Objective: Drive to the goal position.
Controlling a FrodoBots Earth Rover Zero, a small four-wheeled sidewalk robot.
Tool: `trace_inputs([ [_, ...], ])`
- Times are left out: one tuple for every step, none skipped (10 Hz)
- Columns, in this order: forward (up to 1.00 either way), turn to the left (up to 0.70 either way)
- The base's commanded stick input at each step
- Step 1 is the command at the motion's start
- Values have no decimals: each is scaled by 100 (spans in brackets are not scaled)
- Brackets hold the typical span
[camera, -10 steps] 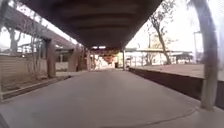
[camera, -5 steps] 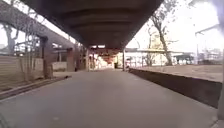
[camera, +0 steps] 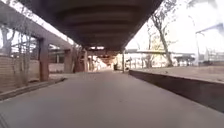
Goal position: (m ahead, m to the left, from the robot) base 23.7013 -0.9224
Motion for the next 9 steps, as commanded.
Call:
trace_inputs([
  [70,0],
  [70,0],
  [70,0],
  [70,0],
  [70,0],
  [70,0],
  [70,0],
  [70,0],
  [70,0],
])
